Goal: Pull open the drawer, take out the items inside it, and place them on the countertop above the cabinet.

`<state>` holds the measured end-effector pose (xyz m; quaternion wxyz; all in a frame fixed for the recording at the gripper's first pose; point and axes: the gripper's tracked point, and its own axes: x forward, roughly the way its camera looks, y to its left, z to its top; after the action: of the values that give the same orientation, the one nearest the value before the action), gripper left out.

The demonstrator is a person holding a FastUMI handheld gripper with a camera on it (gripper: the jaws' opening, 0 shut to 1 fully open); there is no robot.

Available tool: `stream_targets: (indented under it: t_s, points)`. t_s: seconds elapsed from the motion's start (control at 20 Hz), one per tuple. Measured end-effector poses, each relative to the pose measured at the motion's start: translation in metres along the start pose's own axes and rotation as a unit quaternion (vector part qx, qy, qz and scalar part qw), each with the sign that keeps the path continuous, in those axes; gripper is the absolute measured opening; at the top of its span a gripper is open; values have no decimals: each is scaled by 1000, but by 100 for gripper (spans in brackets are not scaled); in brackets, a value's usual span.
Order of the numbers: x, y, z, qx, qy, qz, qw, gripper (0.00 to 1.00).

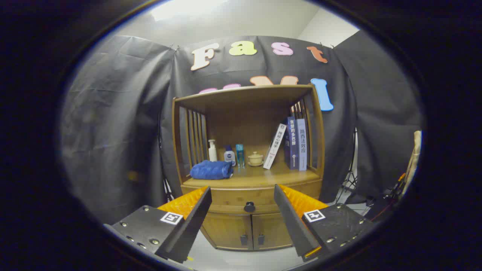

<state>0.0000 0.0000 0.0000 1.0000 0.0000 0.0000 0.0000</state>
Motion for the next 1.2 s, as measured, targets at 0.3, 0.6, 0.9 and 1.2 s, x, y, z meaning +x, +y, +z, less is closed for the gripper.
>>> stream_targets:
  t_s: [0.3,0.6,0.9,1.2]
  points:
    - [-9,8,14,2,-18,14,1000,100]
    - [-12,17,8,5,-16,35,999,100]
    - [-5,12,-3,-15,-13,25,999,100]
    - [15,-2,-23,-11,-6,18,1000,100]
